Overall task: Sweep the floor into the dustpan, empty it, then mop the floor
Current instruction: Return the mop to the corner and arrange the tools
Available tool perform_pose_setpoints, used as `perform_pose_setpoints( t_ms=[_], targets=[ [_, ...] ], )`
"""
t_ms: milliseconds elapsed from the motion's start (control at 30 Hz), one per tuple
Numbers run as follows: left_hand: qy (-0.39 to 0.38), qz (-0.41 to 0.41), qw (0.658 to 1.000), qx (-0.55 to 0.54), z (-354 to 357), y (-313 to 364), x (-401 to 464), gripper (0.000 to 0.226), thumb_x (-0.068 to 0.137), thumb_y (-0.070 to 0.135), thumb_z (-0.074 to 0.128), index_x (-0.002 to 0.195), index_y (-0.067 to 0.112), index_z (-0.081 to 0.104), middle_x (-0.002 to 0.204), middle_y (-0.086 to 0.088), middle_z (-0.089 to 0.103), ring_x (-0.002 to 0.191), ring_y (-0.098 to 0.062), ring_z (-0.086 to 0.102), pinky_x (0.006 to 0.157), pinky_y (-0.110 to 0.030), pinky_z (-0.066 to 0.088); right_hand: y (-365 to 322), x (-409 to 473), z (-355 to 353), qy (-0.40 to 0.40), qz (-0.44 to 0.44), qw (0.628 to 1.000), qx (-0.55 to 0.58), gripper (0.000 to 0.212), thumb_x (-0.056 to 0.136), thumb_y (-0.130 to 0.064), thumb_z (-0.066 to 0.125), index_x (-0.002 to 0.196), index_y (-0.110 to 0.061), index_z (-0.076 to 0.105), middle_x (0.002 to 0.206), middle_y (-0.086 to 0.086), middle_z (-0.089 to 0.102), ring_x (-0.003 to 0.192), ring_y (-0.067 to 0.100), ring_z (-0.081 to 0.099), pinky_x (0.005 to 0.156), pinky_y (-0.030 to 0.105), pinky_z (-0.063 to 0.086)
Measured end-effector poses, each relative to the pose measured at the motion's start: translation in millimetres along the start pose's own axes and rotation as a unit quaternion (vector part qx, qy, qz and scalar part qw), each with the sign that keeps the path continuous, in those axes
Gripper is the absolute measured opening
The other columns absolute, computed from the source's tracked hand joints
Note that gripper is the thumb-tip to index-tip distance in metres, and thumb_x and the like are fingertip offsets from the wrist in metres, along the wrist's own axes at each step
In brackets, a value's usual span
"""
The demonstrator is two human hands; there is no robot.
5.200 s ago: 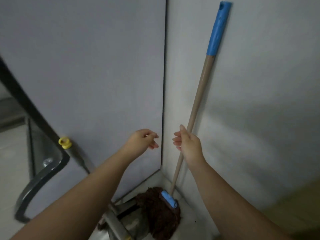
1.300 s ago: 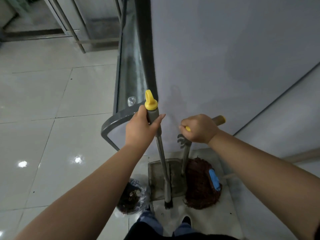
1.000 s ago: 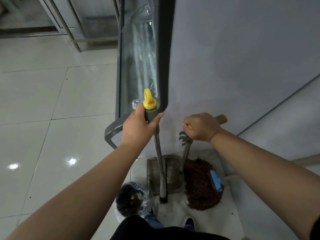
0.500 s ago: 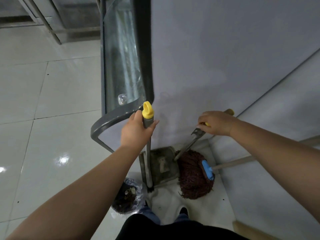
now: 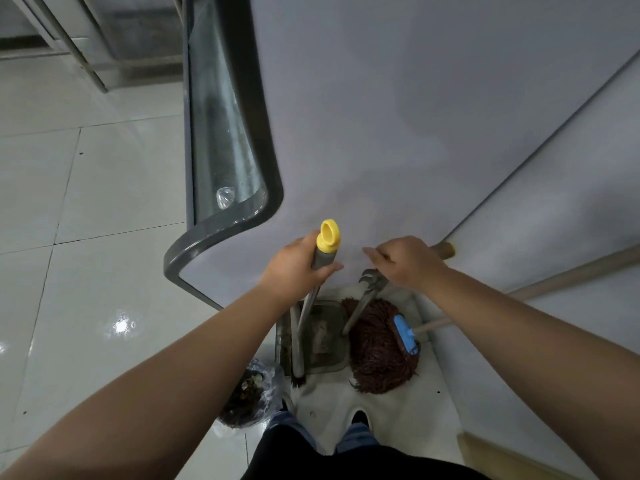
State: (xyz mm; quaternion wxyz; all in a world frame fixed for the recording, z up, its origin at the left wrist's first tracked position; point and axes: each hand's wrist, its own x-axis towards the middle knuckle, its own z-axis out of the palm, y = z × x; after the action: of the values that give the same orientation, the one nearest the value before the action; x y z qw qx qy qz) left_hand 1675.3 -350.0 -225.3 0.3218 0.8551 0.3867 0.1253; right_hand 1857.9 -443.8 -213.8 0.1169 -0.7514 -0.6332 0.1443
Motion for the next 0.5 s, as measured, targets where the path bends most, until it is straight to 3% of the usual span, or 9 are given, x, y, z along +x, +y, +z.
perform_pose_setpoints(
  t_ms=[133,233,300,367,433,500],
  targets=[
    [-0.055,0.038,0.998,-0.013,9.6,8.2,-4.2,0.045,0.077,0.034,0.074,0.112,0.013,0.054,0.088,0.002,0.055,0.07,-0.013,0.046,0.06,-0.019,0.026,10.6,-8.8,-3.6,-0.035,0.07,0.997,0.014,0.051,0.099,-0.042,0.038,0.07,-0.005,0.06,0.075,0.015,0.066,0.074,0.029,0.061,0.061,0.028,0.033],
    [-0.089,0.058,0.994,-0.008,14.6,19.4,-2.7,0.046,0.079,0.034,0.072,0.115,0.013,0.054,0.102,-0.006,0.063,0.074,-0.014,0.048,0.068,-0.023,0.035,15.8,-17.3,-6.7,-0.044,0.151,0.976,0.152,0.044,0.097,-0.049,0.032,0.083,-0.022,0.063,0.094,0.003,0.069,0.09,0.019,0.061,0.081,0.031,0.044],
    [-0.091,0.071,0.993,-0.01,13.9,28.2,-2.2,0.045,0.078,0.034,0.073,0.113,0.011,0.055,0.101,-0.007,0.064,0.073,-0.014,0.048,0.067,-0.023,0.033,12.1,-26.1,-3.0,0.027,0.193,0.936,0.294,0.035,0.099,-0.045,0.035,0.089,-0.025,0.062,0.1,-0.003,0.065,0.1,0.016,0.059,0.092,0.032,0.043],
    [-0.074,0.078,0.994,-0.014,10.2,35.4,-0.7,0.044,0.077,0.032,0.074,0.109,0.008,0.057,0.093,-0.007,0.063,0.072,-0.015,0.046,0.061,-0.02,0.026,7.4,-35.8,1.8,0.148,0.203,0.9,0.357,0.029,0.099,-0.038,0.039,0.093,-0.022,0.062,0.098,-0.006,0.061,0.102,0.013,0.057,0.091,0.022,0.04],
    [-0.062,0.073,0.995,-0.017,4.8,42.7,1.7,0.043,0.077,0.032,0.074,0.107,0.006,0.058,0.086,-0.004,0.058,0.073,-0.016,0.044,0.058,-0.021,0.024,1.8,-51.7,3.8,0.28,0.207,0.869,0.352,0.042,0.092,-0.04,0.037,0.095,-0.009,0.066,0.094,-0.003,0.058,0.095,0.012,0.054,0.083,0.015,0.039],
    [-0.07,0.078,0.994,-0.02,1.4,50.2,2.6,0.041,0.078,0.033,0.073,0.106,0.007,0.057,0.086,-0.001,0.056,0.074,-0.017,0.046,0.059,-0.022,0.026,-1.5,-70.9,9.7,0.372,0.222,0.847,0.307,0.057,0.087,-0.041,0.032,0.09,0.006,0.064,0.087,0.01,0.056,0.089,0.018,0.05,0.079,0.021,0.037]
  ],
)
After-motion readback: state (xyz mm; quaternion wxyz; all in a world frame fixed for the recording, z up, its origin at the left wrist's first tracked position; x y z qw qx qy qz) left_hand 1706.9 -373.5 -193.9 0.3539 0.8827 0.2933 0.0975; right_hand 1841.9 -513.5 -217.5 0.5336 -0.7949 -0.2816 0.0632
